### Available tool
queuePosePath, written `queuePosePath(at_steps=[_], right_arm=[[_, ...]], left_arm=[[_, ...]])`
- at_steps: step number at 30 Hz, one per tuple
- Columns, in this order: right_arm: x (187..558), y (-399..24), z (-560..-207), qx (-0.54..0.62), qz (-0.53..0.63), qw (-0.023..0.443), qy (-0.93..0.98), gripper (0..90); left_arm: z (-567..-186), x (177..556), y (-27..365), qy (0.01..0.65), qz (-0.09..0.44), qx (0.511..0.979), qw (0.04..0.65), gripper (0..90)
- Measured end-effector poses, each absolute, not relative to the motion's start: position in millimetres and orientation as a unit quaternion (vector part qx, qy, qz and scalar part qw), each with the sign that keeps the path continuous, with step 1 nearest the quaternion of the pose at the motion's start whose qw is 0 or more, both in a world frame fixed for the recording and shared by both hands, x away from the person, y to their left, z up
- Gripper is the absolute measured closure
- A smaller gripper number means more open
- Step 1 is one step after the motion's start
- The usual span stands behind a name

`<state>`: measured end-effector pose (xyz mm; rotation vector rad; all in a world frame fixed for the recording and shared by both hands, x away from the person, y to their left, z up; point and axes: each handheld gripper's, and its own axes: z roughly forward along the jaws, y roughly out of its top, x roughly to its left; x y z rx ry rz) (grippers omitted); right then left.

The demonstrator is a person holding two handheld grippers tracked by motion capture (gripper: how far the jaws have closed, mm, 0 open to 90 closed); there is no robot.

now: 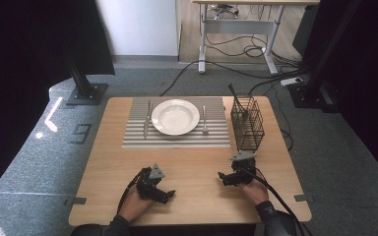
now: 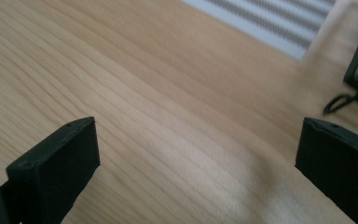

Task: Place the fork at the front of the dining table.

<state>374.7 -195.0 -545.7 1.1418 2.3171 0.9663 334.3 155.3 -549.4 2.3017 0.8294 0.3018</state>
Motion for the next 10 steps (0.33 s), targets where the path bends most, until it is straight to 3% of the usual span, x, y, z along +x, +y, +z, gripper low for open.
queuePosePath(at_steps=[10], right_arm=[[378.3,-201.4,-556.6,0.426,0.345,0.174,0.818,0.0]], left_arm=[[-549.5,334.4,155.0,0.318,0.116,0.881,0.332,0.0]])
